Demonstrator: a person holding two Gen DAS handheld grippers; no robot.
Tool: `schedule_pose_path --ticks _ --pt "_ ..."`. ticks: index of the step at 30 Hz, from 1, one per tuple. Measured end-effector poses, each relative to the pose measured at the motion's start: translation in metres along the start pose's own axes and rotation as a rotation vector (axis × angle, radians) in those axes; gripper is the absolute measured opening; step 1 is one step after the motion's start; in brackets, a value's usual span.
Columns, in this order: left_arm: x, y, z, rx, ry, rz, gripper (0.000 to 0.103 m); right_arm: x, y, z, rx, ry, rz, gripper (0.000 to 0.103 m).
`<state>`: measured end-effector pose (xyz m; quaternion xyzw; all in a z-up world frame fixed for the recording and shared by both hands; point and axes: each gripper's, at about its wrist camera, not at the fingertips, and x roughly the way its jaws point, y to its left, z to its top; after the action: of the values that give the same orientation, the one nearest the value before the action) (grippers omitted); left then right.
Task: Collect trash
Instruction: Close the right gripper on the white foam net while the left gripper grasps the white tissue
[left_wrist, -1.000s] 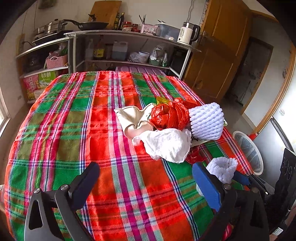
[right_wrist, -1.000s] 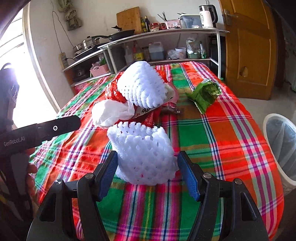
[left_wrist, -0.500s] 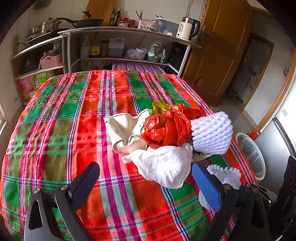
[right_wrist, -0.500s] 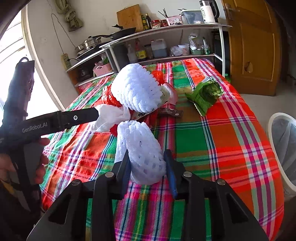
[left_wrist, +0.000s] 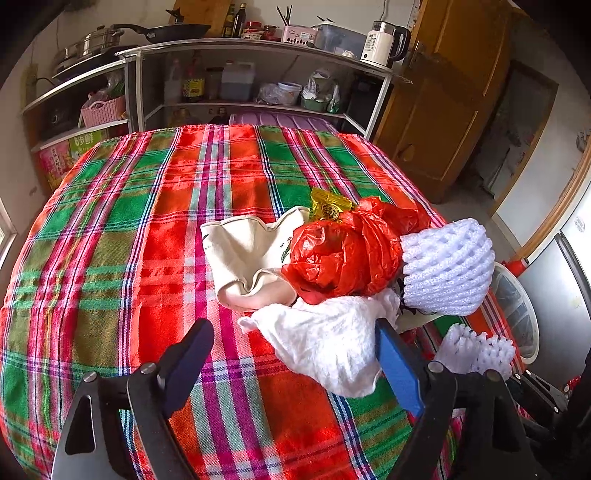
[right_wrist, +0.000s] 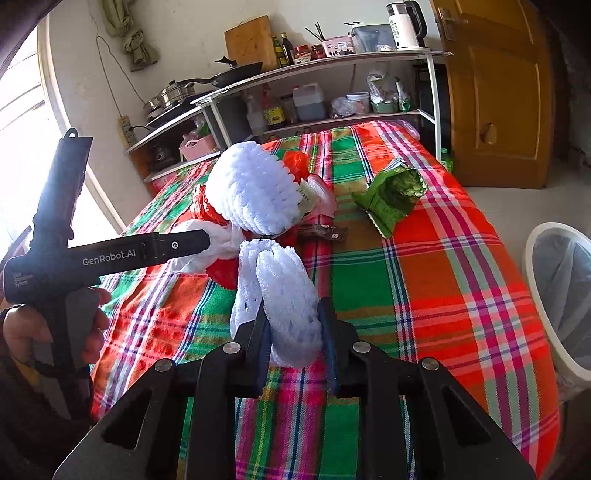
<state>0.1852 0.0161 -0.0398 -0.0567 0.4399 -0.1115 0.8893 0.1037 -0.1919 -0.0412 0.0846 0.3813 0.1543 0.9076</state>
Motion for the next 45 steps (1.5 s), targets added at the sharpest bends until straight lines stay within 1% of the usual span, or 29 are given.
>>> schedule_pose_path --ticks 1,3,4,5,6,7,8,10,12,14,17,24,33,38,45 --pt "0.001 -0.001 0.0 0.005 0.002 -0.003 0.083 0.0 0.001 -0.001 0.001 0.0 0.0 0.025" --pt "0.002 -0.003 -0.001 0.015 0.004 -0.003 0.074 0.0 0.001 0.0 0.001 -0.001 0.0 0.025" --pt "0.003 -0.004 -0.001 0.022 0.009 -0.011 0.066 0.0 0.0 0.0 0.001 -0.001 0.0 0.025" --pt "0.004 -0.006 -0.001 0.027 0.014 -0.015 0.06 0.0 0.001 0.0 0.002 0.0 0.001 0.025" --pt "0.005 -0.007 -0.001 0.029 0.018 -0.014 0.056 0.0 0.001 0.0 0.002 0.0 0.002 0.025" --pt "0.005 -0.008 -0.002 0.037 0.019 -0.012 0.049 0.0 0.001 0.0 0.002 -0.001 0.001 0.025" --pt "0.005 -0.01 -0.003 0.048 0.016 -0.013 0.046 0.0 0.001 0.0 0.002 0.0 0.002 0.025" --pt "0.004 -0.014 -0.005 0.06 0.014 -0.007 0.044 0.0 0.001 0.001 0.003 0.0 0.003 0.025" --pt "0.003 -0.015 -0.006 0.062 0.011 -0.011 0.039 -0.001 0.001 0.001 0.006 0.0 0.003 0.025" --pt "0.001 -0.016 -0.008 0.068 0.007 -0.017 0.027 -0.001 0.001 0.0 0.007 -0.002 0.003 0.025" --pt "-0.006 -0.018 -0.011 0.084 -0.011 -0.014 0.018 -0.002 0.001 0.0 0.008 -0.004 0.004 0.025" --pt "-0.027 -0.012 -0.015 0.066 -0.046 -0.04 0.016 -0.007 0.004 -0.003 0.006 -0.015 0.006 0.025" --pt "-0.059 -0.02 -0.025 0.094 -0.093 -0.073 0.016 -0.027 0.007 -0.002 -0.003 -0.063 -0.001 0.025" --pt "-0.074 -0.037 -0.023 0.133 -0.12 -0.104 0.016 -0.049 -0.001 0.002 0.01 -0.122 -0.037 0.025" --pt "-0.076 -0.07 -0.014 0.198 -0.136 -0.16 0.016 -0.081 -0.029 0.006 0.055 -0.185 -0.123 0.025"
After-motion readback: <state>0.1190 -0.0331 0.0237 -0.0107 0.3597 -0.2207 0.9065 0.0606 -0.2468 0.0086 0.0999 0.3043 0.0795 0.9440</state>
